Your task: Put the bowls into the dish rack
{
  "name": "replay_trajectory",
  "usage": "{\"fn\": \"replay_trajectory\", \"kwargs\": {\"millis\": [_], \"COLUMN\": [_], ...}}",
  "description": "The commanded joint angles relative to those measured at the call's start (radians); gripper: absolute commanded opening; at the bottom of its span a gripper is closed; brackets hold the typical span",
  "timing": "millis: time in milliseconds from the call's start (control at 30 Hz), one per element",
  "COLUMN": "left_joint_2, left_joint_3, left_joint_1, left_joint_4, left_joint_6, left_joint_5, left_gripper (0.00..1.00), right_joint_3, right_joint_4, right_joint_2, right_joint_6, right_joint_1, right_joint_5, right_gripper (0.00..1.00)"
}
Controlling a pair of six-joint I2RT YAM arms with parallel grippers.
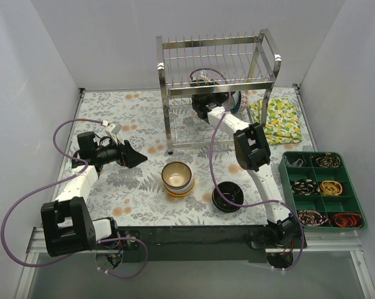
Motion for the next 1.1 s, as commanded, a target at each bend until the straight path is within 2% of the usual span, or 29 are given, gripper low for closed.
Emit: {"fn": "replay_trajectory", "kwargs": {"millis": [0,333,1067], "left_joint_2": [-0.005,-0.009,-0.052], "left_joint_3": [0.003,0.001,-0.033], "left_joint_1": [-0.001,-0.001,-0.001], "left_joint_4": [0.02,0.028,0.02], "left_joint_6": [0.005,-0.011,-0.039], "left_joint_5": [0.02,0.013,0.013], "left_gripper": [0.9,0.91,0.92], "right_joint_3": [0.062,-0.025,-0.018], "right_joint_4": [0.022,0.022,-0.088], "right_joint_2": [-0.006,-0.012,0.036], "right_joint_6": [-0.008,0.01,0.137], "right_joint_1": [-0.031,-0.038,-0.033], "right_joint_5": [0.035,0.05,0.122], "right_gripper": [0.01,0.01,0.01]}}
